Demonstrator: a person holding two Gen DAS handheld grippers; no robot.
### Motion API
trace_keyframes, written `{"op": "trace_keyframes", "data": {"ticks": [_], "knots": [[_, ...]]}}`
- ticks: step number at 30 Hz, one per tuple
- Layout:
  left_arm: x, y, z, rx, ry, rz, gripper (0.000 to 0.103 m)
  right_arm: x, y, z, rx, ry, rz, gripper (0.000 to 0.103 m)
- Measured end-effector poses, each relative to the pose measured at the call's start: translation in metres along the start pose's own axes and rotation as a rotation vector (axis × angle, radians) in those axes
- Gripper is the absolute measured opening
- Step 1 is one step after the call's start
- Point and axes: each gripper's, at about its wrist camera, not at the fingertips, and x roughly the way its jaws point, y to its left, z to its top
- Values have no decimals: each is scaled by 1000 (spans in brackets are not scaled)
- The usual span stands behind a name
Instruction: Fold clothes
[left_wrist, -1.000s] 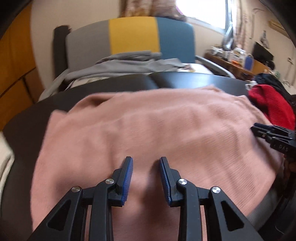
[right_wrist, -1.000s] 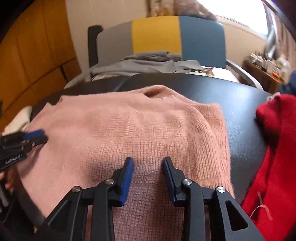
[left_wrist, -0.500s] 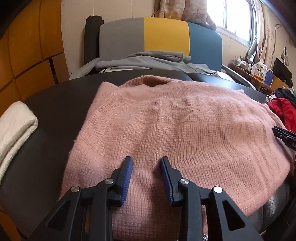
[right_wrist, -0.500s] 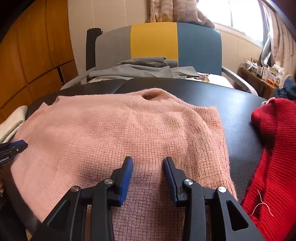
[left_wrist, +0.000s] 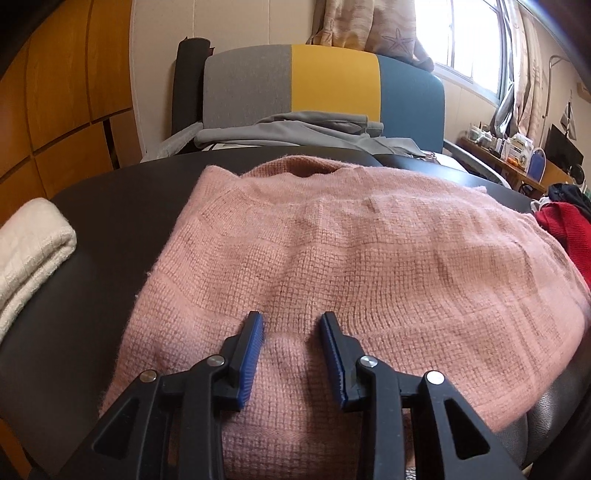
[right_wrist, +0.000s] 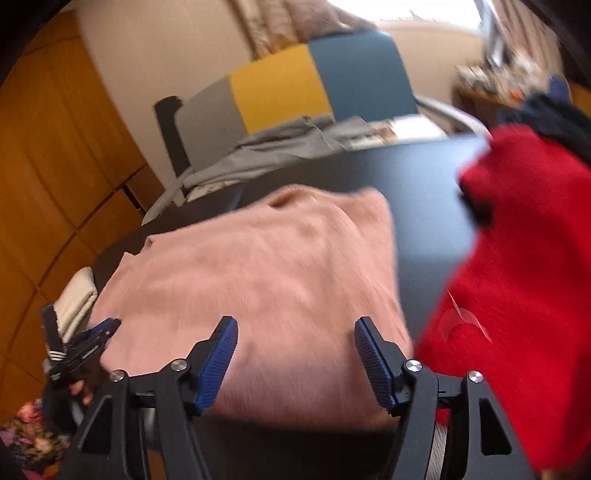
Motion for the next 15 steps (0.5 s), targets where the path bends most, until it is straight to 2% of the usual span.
{"op": "trace_keyframes", "data": {"ticks": [4,6,10,13,15], "knots": [[-14,-7,5,-46,-29,-70,32,-23,-31,-23,173,10,21,67],[-24,-21,6,-32,-61,-115,32,-26,-46,-34,266,22,39,67],[-36,-55,8,37,-90,-210,32,-19,-63,-48,389,24,86,67],[-34,-83,3,118,-63,-276,32,-13,-66,-51,435,-13,109,67],[-30,-101,-4,174,-28,-285,32,-9,-64,-51,459,-45,123,67]]}}
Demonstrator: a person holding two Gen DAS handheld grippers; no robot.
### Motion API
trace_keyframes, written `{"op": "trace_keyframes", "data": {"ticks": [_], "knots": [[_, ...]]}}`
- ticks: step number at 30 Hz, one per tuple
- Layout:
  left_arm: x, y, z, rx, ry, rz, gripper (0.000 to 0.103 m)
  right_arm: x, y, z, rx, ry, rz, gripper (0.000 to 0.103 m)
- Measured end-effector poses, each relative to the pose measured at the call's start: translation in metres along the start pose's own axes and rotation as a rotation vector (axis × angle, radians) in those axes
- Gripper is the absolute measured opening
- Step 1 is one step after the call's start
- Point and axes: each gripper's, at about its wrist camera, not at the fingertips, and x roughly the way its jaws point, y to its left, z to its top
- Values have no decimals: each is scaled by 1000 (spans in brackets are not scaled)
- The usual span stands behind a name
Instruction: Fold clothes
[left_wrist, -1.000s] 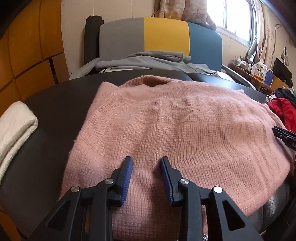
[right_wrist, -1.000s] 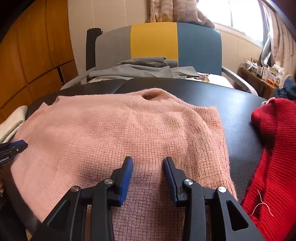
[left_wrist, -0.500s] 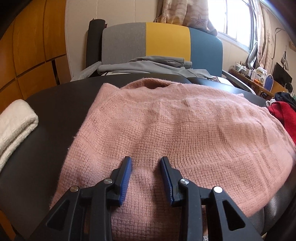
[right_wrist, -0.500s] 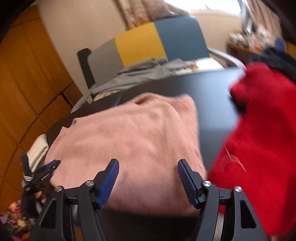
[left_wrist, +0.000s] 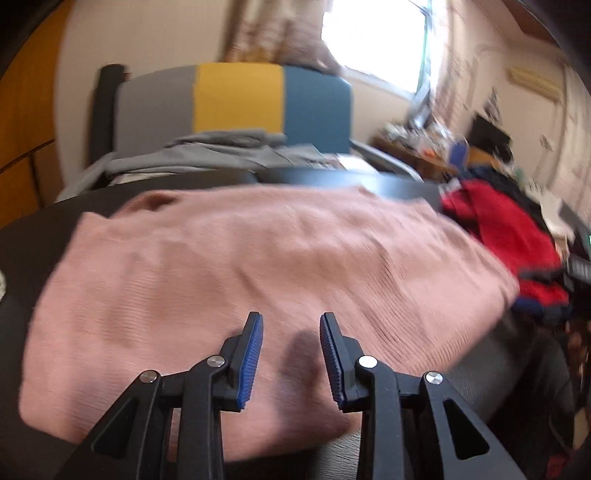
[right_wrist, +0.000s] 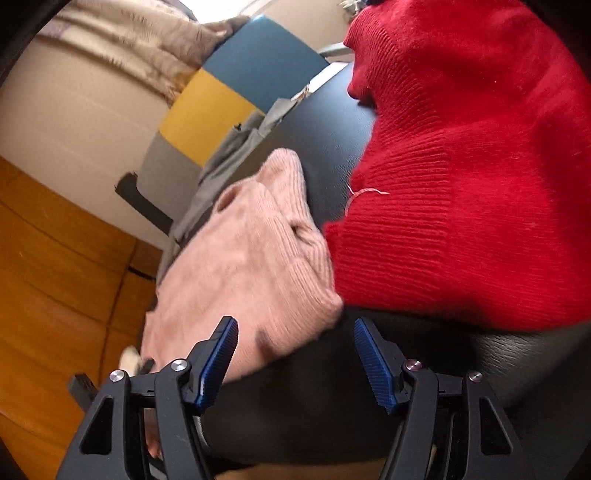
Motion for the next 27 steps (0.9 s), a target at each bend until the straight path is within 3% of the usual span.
{"op": "trace_keyframes", "data": {"ticks": [4,9,10,12,14,16,19,25,27], "knots": [[9,-18,-10,64,21,43,32,9,6,0,34,-57,20,67],[11,-14,-10,15,8,21,33,24,18,4,73,-96,-6,66],[11,-14,-10,15,6,20,33,28,19,6,84,-89,1,62],[9,-12,-13,18,3,22,33,44,19,8,136,-41,64,26],[7,-12,-15,22,5,21,33,59,12,7,238,2,141,17],[5,-13,-17,23,10,17,33,61,6,8,314,2,205,15],[3,-17,-10,16,45,3,33,43,5,14,312,-28,236,13],[4,-49,16,38,8,-107,33,-1,-5,20,316,-88,220,12],[24,-64,14,81,72,-125,33,-8,-9,20,330,-104,211,12]]}}
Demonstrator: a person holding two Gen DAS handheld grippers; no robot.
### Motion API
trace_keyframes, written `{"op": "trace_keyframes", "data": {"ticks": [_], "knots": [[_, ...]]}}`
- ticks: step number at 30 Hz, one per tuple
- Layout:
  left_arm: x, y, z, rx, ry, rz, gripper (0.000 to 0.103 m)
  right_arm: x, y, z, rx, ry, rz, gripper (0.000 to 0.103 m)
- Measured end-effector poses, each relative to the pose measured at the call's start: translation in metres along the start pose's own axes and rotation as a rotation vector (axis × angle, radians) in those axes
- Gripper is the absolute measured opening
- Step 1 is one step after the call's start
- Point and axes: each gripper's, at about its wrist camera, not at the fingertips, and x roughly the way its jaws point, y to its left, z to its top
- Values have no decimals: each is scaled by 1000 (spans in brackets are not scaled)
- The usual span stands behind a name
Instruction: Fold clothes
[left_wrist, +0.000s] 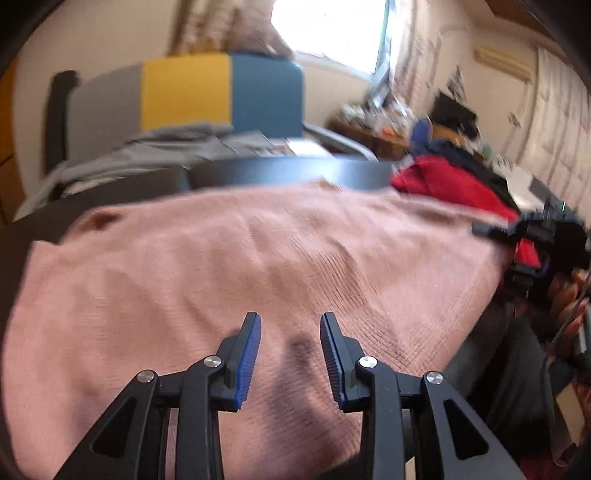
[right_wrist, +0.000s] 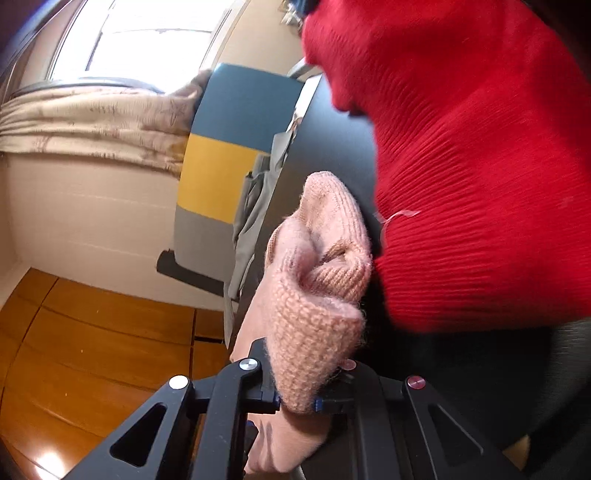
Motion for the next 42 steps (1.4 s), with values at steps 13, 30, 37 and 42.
{"op": "trace_keyframes", "data": {"ticks": [13,30,37,42], "knots": [[-62,103,-50,-150,-33,309,35,6,48,2,-83,18,9,12],[-70,171,-94,-366,-121,234,35,129,236,-179,-723,361,174,12],[-73,172,-98,-388,-153,203,35,206,226,-299,-954,626,127,12],[-77,177,-102,-452,-203,134,32,231,204,-330,-1014,697,70,13]]}}
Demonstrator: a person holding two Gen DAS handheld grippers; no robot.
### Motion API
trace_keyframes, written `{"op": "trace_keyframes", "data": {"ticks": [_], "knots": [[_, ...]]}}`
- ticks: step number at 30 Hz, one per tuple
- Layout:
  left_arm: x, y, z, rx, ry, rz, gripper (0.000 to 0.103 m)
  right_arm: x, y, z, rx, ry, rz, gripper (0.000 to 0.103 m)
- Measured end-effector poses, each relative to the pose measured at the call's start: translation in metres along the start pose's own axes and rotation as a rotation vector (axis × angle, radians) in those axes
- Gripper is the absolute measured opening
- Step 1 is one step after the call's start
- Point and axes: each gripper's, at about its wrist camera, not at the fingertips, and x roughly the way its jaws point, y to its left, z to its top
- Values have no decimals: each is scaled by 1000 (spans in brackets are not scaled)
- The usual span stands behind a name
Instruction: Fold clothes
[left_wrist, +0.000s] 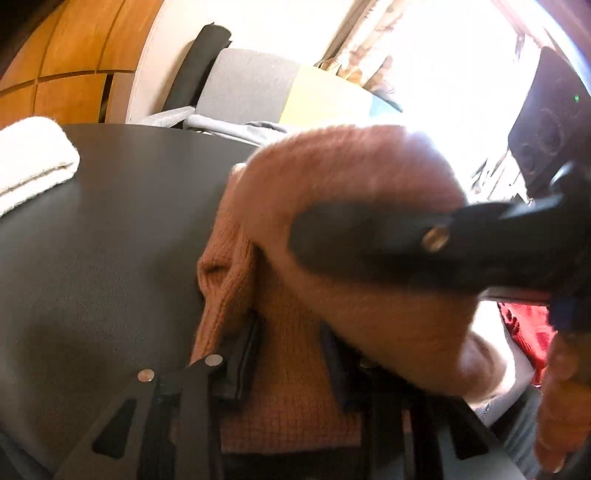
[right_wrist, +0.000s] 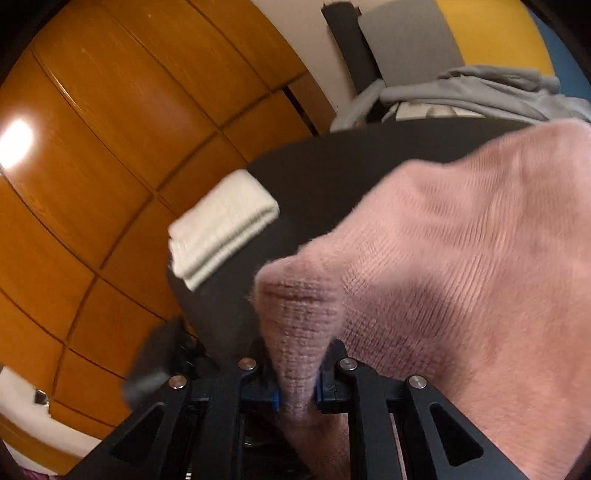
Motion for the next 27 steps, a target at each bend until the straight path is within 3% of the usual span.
{"op": "trace_keyframes", "data": {"ticks": [4,8,12,15,19,23,27], "knots": [[-10,8,0,-87,-18,-72,32,7,-6,4,19,-3,-11,18],[-19,19,-1,-181,-20,-147,32,5,-15,9,83,-5,48,44],[-25,20,0,-195,-11,-181,33,-28,-6,-1,30,-112,139,45],[-31,29,-2,-272,-6,-261,35,-61,-12,-13,-34,-202,18,45],[-37,34,-4,-330,-8,-388,36,-75,-37,-33,-35,-182,-149,43],[-42,21,1,-336,-29,-509,42,-62,-46,-50,-54,-134,-192,41],[-34,14,12,-357,-25,-510,48,-44,-36,-58,-165,-93,-222,41]]}}
